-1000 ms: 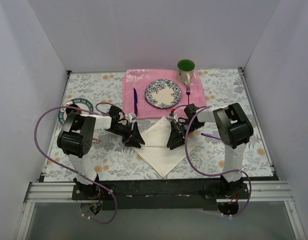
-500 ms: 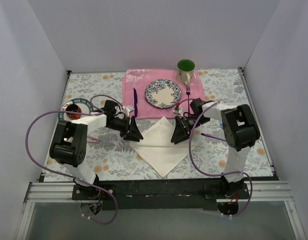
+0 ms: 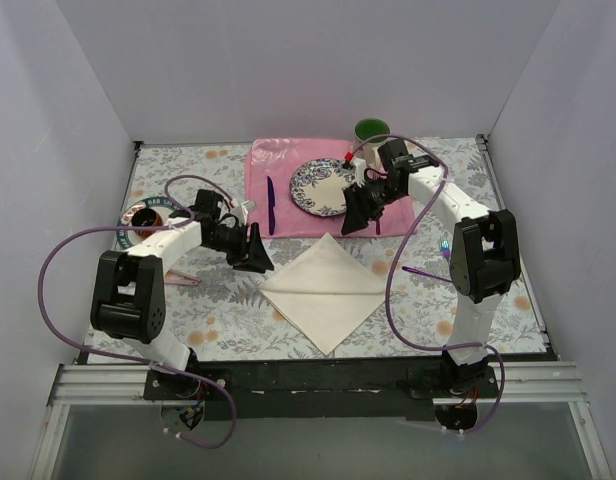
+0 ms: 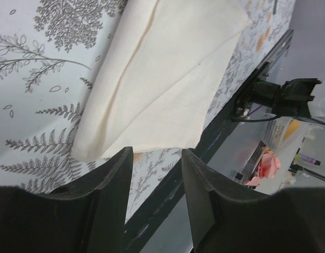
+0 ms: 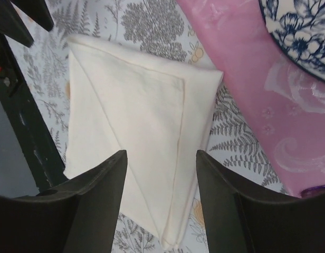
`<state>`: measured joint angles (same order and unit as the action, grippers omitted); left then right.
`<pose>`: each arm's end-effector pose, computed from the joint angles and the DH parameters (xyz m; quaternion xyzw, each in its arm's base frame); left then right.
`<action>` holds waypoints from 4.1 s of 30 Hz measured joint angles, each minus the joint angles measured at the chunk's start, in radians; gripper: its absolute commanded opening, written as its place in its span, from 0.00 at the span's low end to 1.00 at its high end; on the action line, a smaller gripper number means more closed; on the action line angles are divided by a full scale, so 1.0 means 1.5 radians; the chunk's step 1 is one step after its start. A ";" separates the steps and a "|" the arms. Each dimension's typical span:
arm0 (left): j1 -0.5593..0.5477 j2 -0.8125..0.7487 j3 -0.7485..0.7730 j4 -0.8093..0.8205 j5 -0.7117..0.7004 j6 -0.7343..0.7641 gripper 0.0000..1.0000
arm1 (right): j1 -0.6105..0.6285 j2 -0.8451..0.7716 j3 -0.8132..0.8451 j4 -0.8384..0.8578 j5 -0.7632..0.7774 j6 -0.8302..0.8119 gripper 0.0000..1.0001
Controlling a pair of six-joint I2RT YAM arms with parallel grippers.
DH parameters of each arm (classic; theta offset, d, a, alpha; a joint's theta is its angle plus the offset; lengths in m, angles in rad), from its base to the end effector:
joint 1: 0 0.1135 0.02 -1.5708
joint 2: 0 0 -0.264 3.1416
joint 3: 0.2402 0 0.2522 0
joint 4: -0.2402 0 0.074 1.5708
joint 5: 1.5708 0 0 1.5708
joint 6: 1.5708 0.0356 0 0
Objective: Fold the napkin into a case and place the utensils inside
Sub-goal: Smooth out the upper triangle-folded napkin at the center of the board, then pick up the upper triangle-folded napkin from the center of the board.
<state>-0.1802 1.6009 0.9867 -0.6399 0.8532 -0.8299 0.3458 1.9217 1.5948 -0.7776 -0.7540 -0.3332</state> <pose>0.2835 -0.0789 0.1927 0.2251 -0.8728 0.4270 0.0721 0.3746 0.1609 0.2503 -0.3814 0.8247 0.3595 0.2126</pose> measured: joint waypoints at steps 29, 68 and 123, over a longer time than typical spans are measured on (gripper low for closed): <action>-0.060 0.212 0.137 -0.102 -0.163 0.090 0.28 | 0.139 -0.014 -0.331 -0.028 0.023 -0.125 0.11; -0.030 0.107 0.119 -0.059 -0.141 0.209 0.53 | 0.098 0.113 0.059 -0.058 0.111 -0.284 0.67; -0.027 0.124 0.034 0.044 -0.101 0.317 0.44 | 0.129 0.069 -0.004 -0.040 0.055 -0.351 0.01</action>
<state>-0.2214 1.7866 1.0374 -0.5743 0.7017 -0.3542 0.5388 2.0251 1.5890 -0.8375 -0.6708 -0.8593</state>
